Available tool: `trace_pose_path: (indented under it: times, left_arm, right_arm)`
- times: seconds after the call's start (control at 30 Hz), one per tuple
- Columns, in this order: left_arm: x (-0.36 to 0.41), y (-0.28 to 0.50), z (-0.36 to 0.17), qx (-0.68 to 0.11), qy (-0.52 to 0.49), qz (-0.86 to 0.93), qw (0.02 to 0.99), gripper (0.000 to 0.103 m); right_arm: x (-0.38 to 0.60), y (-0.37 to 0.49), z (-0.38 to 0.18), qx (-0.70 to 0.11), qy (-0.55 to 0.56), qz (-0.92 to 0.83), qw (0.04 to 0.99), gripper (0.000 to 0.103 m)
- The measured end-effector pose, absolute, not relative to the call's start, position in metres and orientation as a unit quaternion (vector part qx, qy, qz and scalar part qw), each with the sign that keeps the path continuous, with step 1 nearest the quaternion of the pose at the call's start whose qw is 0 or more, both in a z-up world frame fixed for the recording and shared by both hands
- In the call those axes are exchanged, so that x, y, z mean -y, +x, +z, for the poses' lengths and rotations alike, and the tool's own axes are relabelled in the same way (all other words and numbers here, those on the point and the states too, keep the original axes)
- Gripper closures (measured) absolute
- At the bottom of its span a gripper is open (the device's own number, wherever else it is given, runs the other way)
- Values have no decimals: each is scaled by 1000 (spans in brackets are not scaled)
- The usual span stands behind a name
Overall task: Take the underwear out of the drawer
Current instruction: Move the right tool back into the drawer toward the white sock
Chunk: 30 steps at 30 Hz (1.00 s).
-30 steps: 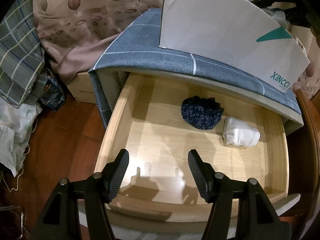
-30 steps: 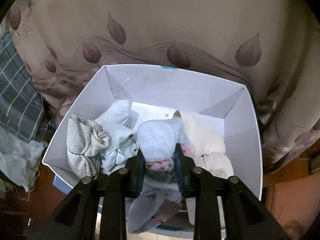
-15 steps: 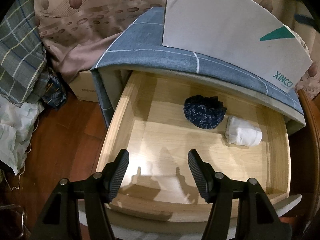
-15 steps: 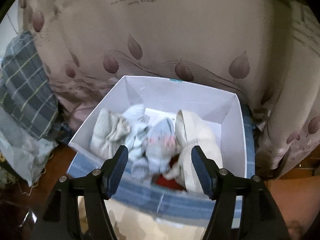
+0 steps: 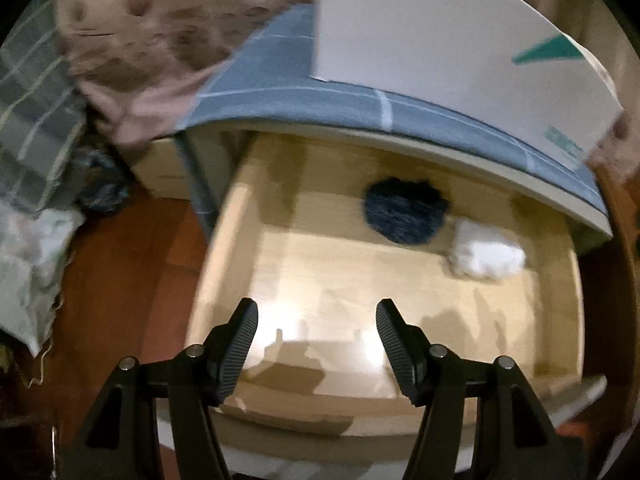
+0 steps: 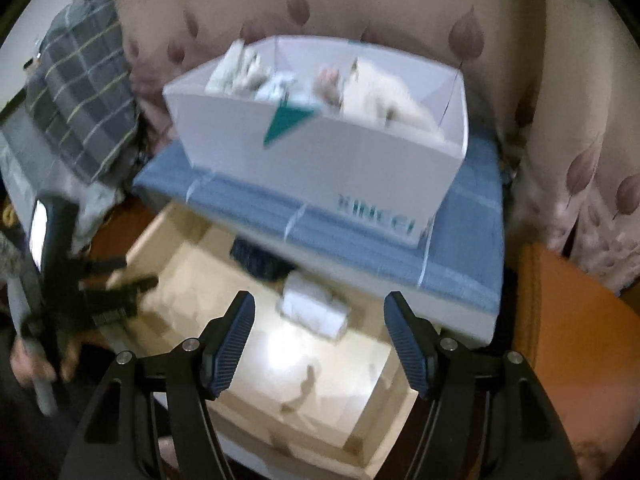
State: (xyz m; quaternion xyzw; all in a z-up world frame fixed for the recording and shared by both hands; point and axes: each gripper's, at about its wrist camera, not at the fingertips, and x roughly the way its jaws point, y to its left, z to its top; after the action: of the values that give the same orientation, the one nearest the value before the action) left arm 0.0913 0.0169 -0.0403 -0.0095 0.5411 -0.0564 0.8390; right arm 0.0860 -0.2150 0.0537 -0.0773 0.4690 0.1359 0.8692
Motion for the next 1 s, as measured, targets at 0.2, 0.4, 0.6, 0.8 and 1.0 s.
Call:
trace_pose_path:
  times: [0.2, 0.4, 0.6, 0.8, 1.0]
  left_arm:
    - [-8, 86, -42, -558, 51, -90, 823, 40]
    - [-8, 85, -51, -578, 90, -111, 804, 40]
    - [-7, 88, -56, -588, 92, -124, 794, 40]
    - [-4, 91, -59, -588, 126, -125, 789, 40]
    - [-8, 98, -68, -607, 104, -137, 776, 40]
  right_arm:
    - [213, 79, 22, -487, -100, 169, 851, 38]
    - [202, 94, -5, -500, -122, 183, 838, 40]
    - [190, 115, -37, -525, -157, 195, 814, 52]
    - [179, 132, -66, -537, -191, 204, 796, 52]
    - [167, 139, -87, -537, -222, 208, 787, 52]
